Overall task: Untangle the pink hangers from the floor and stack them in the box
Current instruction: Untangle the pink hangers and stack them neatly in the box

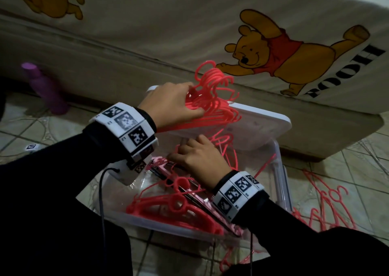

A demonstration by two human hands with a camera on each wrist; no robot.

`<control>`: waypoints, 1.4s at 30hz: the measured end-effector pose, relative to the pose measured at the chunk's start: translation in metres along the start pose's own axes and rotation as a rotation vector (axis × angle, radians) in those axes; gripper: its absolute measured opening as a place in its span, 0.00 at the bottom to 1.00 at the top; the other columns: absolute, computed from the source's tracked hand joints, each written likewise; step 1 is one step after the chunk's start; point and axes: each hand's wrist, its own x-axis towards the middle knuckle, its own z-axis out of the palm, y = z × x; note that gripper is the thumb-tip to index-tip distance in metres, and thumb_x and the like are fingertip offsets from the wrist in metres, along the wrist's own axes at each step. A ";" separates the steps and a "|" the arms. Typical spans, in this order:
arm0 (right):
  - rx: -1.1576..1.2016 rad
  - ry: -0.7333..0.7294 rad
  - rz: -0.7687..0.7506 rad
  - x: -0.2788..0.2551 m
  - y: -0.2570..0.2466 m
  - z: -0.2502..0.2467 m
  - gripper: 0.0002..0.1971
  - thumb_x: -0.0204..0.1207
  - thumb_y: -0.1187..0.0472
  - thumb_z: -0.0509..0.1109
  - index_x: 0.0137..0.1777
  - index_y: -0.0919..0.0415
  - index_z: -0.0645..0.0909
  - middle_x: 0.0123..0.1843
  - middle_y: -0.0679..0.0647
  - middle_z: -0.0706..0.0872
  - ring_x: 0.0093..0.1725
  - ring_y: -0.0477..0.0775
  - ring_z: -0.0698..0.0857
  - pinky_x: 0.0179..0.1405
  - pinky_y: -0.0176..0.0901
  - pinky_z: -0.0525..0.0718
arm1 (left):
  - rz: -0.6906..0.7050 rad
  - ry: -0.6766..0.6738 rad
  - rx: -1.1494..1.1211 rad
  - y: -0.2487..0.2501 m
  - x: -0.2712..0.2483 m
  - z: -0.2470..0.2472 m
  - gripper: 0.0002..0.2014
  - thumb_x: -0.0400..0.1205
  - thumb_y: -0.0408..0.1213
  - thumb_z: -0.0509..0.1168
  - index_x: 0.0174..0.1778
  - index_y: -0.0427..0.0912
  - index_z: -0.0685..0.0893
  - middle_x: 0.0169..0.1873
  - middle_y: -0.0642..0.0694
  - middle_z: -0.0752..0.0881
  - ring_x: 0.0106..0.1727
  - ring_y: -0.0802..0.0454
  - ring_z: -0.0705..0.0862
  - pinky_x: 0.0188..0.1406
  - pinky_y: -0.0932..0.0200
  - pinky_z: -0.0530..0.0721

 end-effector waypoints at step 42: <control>0.880 0.439 0.568 -0.042 0.055 0.024 0.11 0.80 0.68 0.62 0.50 0.49 0.80 0.45 0.47 0.89 0.45 0.40 0.87 0.47 0.44 0.86 | 0.025 -0.059 -0.021 -0.023 0.007 -0.023 0.25 0.70 0.61 0.71 0.59 0.51 0.83 0.53 0.48 0.88 0.54 0.49 0.85 0.50 0.56 0.78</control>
